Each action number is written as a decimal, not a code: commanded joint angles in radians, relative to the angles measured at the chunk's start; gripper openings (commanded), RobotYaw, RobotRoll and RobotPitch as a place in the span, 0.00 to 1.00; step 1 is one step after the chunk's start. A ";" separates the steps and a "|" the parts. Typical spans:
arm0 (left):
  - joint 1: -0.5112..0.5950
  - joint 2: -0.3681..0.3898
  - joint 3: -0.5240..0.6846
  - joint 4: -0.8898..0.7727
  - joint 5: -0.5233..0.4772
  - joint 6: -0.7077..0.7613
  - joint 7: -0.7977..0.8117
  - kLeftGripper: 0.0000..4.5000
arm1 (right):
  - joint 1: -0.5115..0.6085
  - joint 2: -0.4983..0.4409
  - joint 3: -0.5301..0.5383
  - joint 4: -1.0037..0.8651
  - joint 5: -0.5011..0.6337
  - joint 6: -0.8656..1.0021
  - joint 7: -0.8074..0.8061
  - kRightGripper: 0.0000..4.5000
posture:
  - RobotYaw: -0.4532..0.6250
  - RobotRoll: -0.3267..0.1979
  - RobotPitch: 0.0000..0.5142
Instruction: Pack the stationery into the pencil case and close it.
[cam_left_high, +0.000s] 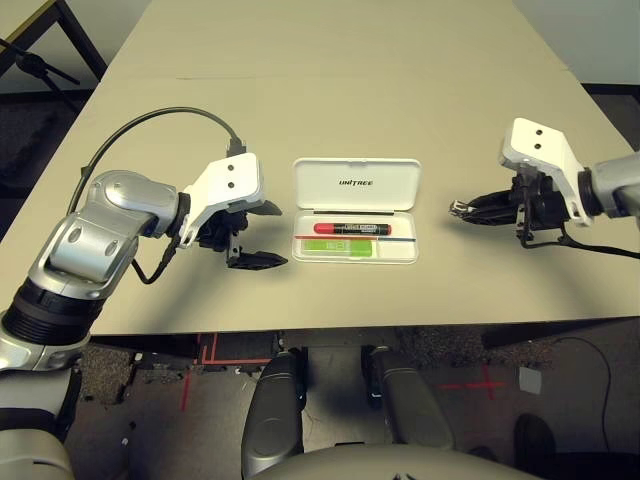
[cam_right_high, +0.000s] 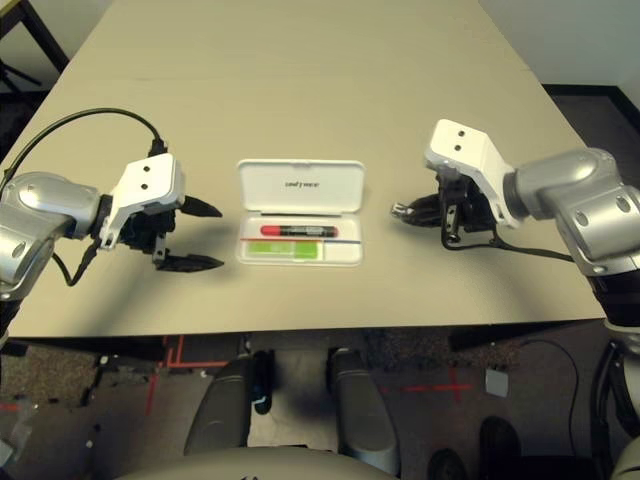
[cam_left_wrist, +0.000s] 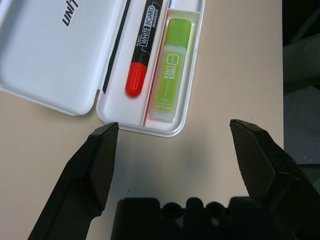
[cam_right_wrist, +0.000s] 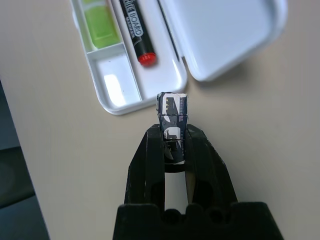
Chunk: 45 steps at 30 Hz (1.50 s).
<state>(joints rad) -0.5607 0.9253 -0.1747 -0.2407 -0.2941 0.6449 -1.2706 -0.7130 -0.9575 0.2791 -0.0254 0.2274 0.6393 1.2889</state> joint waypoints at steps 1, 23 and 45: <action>0.017 0.005 0.008 0.007 -0.014 -0.010 -0.004 1.00 | -0.033 0.042 0.066 0.019 -0.047 -0.029 0.024 0.06 | 0.40 0.62 0.37; -0.006 -0.029 0.012 0.017 -0.014 -0.025 0.023 1.00 | -0.053 0.218 0.172 0.069 -0.192 -0.128 0.067 0.06 | 0.43 0.62 0.35; -0.057 -0.050 -0.004 0.071 0.008 -0.026 0.033 1.00 | -0.027 0.231 0.156 0.037 -0.166 -0.087 0.090 0.99 | 0.41 0.62 0.37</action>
<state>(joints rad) -0.6113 0.8771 -0.1693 -0.1797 -0.2923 0.6218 -1.2394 -0.7406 -0.7284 0.4455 0.0299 0.0481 0.5431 1.3736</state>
